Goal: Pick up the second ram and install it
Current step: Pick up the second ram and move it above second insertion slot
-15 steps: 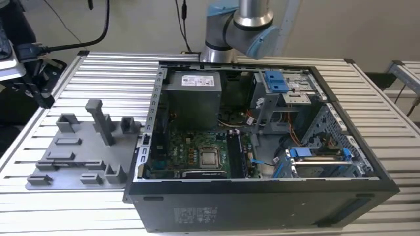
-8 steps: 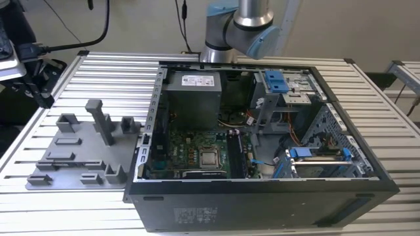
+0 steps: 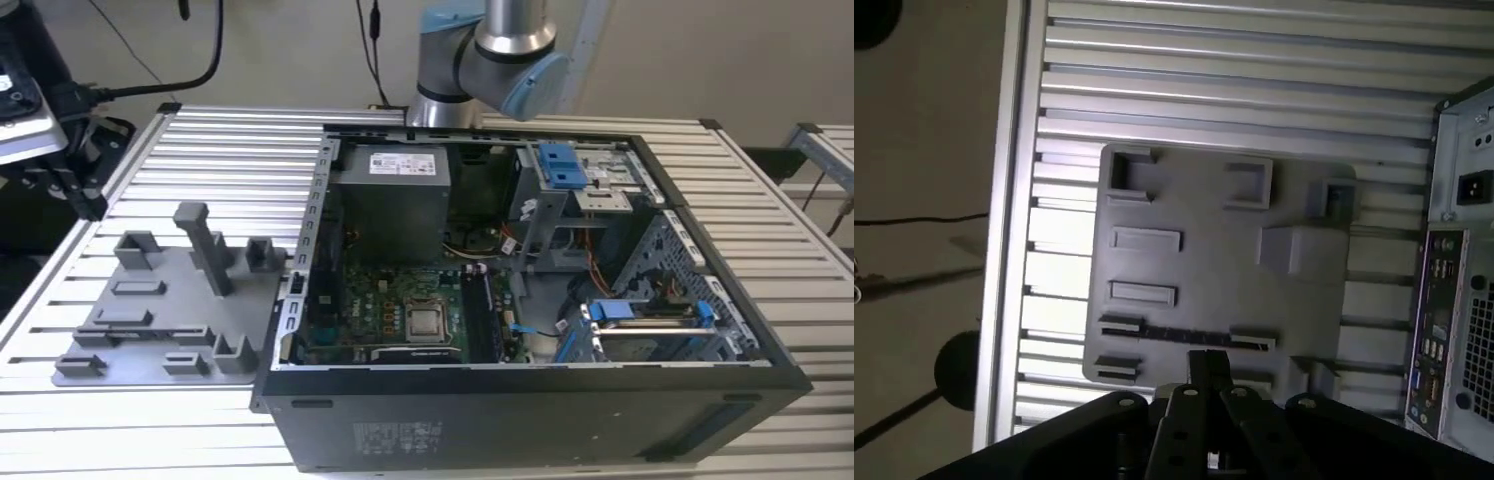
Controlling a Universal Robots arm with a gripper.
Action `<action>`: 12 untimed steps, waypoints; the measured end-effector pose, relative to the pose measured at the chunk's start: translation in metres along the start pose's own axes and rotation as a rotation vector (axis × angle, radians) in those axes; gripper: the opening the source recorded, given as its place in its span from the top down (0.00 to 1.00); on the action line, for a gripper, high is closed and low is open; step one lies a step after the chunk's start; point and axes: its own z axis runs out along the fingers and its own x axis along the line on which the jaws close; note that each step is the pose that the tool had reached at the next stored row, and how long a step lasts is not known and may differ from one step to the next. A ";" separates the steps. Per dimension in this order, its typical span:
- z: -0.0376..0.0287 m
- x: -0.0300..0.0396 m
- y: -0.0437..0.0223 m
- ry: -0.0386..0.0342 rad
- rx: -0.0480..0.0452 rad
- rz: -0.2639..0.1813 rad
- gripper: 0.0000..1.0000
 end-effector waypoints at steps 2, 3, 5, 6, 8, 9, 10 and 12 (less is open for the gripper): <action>0.0001 0.0001 0.0000 0.0014 0.0009 -0.035 0.89; 0.0001 0.0002 0.0000 0.0021 0.0013 -0.052 0.89; 0.0001 0.0003 0.0000 0.0035 0.0022 -0.086 0.89; 0.0000 0.0004 0.0000 0.0040 0.0026 -0.098 0.89; 0.0000 0.0004 0.0001 0.0052 0.0032 -0.131 0.89; 0.0000 0.0004 0.0001 0.0059 0.0036 -0.149 0.89; 0.0000 0.0004 0.0000 0.0065 0.0040 -0.165 0.89; 0.0000 0.0005 0.0001 0.0076 0.0048 -0.199 0.89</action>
